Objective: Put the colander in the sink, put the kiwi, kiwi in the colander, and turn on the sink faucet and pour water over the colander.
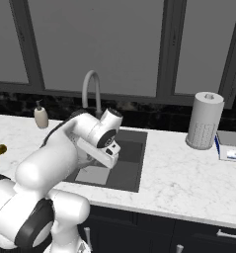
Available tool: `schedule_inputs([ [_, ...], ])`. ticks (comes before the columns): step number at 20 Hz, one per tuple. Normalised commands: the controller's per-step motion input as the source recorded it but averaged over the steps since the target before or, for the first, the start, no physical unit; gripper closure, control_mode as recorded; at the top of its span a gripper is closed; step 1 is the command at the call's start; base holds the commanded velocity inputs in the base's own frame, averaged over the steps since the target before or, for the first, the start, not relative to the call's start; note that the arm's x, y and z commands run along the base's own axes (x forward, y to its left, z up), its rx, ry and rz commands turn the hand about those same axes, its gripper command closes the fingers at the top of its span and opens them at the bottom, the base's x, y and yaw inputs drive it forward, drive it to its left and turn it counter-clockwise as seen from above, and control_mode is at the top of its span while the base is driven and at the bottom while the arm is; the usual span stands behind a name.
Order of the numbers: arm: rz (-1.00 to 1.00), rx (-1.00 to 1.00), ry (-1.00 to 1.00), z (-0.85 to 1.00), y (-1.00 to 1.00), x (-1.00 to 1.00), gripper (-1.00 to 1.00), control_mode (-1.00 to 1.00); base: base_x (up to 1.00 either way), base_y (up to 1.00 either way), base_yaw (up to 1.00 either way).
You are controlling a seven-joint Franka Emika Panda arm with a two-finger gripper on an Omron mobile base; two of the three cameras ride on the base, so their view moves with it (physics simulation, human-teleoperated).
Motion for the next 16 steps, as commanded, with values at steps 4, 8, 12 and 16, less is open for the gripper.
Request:
schedule_inputs([
  [4,0.00,0.12,-0.01,-0.04,0.09,0.10,1.00,-1.00,0.00,0.00,0.00],
  [8,0.00,0.00,0.00,-0.06,0.12,0.10,1.00,-1.00,0.00,0.00,0.00],
  [12,0.00,-0.10,0.00,-0.13,0.07,0.05,1.00,-1.00,0.00,0.00,0.00],
  [16,0.00,-0.19,0.00,-0.24,0.02,0.00,1.00,-1.00,0.00,0.00,0.00],
])
